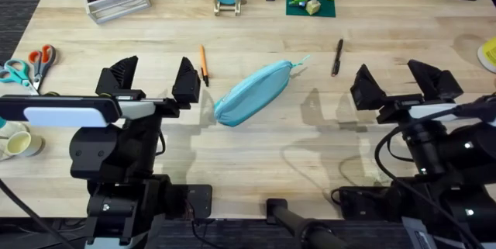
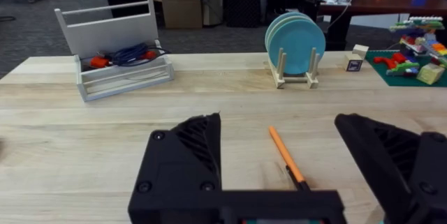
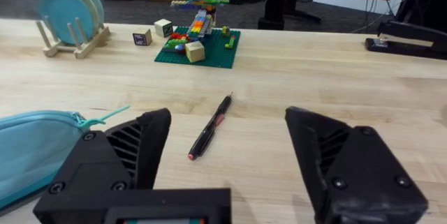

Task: Unzip the bag, pick up the pens from the table one at a time and place them inside, then zip the bag closed.

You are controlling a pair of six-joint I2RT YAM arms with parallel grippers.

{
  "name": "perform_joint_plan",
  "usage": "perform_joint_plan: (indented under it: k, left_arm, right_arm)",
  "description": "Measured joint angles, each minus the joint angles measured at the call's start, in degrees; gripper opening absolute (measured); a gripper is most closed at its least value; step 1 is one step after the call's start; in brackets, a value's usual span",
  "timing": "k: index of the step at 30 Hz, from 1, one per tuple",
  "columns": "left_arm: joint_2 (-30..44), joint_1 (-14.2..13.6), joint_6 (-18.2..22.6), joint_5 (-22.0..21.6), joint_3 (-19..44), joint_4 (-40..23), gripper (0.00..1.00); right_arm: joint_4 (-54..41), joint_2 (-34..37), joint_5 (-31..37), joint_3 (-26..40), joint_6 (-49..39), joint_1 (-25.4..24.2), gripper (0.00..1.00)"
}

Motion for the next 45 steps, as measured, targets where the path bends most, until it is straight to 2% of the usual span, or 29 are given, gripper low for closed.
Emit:
perform_joint_plan:
  k: [20,27,30,35,40,45]
  left_arm:
    - [0.0,0.0,0.4,-0.6,0.0,-0.1,0.993]
    - [0.5,0.0,-1.1,-1.8,1.7,-6.9,0.993]
    - [3.0,0.0,-1.8,-2.2,4.6,-10.5,0.993]
    - [11.0,0.0,-2.2,-2.7,11.5,-10.8,0.993]
    - [22.3,0.0,-2.2,-1.0,22.6,-14.2,0.993]
    - [35.1,0.0,-2.3,3.4,35.6,-22.5,0.993]
  right_arm:
    - [-0.3,0.0,0.0,0.0,-0.3,0.0,0.996]
    - [-3.6,0.1,0.0,1.8,-0.7,0.0,0.996]
    - [-8.6,1.6,0.0,5.3,-0.9,0.0,0.995]
    - [-14.3,8.2,-0.4,13.7,-0.9,0.0,0.995]
    - [-20.1,19.3,-0.5,25.5,-0.9,0.0,0.994]
    - [-27.9,32.7,-1.4,39.7,-0.9,0.0,0.995]
